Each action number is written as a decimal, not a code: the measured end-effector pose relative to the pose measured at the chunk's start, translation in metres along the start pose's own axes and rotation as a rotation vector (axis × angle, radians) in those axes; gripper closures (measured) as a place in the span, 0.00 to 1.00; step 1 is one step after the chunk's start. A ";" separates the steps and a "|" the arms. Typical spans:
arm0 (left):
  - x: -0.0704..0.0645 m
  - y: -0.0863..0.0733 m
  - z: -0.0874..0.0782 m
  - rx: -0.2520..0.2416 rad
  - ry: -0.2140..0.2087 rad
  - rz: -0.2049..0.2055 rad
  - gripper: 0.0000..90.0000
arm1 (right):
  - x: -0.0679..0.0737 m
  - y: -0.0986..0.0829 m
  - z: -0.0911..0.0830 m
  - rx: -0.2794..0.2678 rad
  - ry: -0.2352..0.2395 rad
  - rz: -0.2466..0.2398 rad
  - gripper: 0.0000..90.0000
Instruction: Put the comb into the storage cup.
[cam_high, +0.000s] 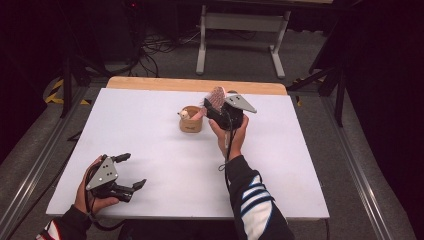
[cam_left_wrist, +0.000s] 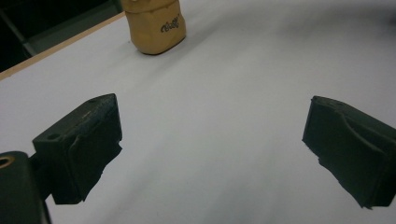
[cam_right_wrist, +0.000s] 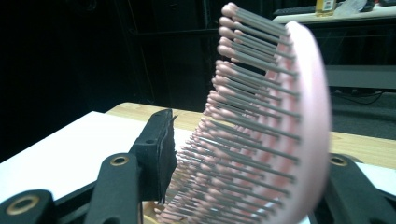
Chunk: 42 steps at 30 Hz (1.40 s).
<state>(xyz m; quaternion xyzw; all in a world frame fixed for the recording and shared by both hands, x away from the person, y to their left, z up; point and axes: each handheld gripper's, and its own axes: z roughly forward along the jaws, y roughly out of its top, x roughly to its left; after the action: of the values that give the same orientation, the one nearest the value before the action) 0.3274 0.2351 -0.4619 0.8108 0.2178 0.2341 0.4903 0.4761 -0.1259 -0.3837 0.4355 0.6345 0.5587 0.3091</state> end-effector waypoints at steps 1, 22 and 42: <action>0.000 0.000 0.000 0.000 0.000 -0.001 0.06 | -0.001 0.000 -0.001 -0.004 -0.006 0.005 0.52; 0.000 0.000 0.001 0.004 -0.002 0.000 0.06 | -0.009 -0.002 -0.004 0.024 -0.045 -0.004 0.43; -0.001 0.000 0.002 0.014 0.002 0.000 0.06 | -0.013 0.002 -0.005 0.064 -0.073 -0.032 0.26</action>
<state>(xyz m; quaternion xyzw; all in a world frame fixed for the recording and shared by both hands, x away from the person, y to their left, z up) 0.3276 0.2336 -0.4630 0.8141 0.2200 0.2334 0.4842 0.4775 -0.1397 -0.3819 0.4550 0.6471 0.5170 0.3270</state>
